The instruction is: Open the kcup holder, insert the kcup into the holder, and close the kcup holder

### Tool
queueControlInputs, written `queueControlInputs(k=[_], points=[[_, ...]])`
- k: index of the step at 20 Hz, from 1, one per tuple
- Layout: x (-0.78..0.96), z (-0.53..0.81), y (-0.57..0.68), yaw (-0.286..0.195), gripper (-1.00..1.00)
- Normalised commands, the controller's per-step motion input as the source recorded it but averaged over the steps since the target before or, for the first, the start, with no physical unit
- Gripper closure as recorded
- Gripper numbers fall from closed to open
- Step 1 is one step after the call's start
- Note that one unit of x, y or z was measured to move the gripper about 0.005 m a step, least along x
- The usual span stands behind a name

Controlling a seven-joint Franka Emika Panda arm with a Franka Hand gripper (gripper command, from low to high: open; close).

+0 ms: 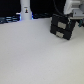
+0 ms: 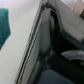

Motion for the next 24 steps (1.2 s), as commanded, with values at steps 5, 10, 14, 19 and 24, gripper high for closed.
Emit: queueControlInputs(k=[5,10,14,19,24], points=[[-0.1,0.16,0.4,0.07,-1.0],[-0.17,0.18,0.55,0.101,-1.0],[-0.06,0.04,0.3,0.038,-1.0],[0.03,0.0,-0.03,-0.046,-1.0],[-0.01,-0.06,0.04,-0.017,-1.0]])
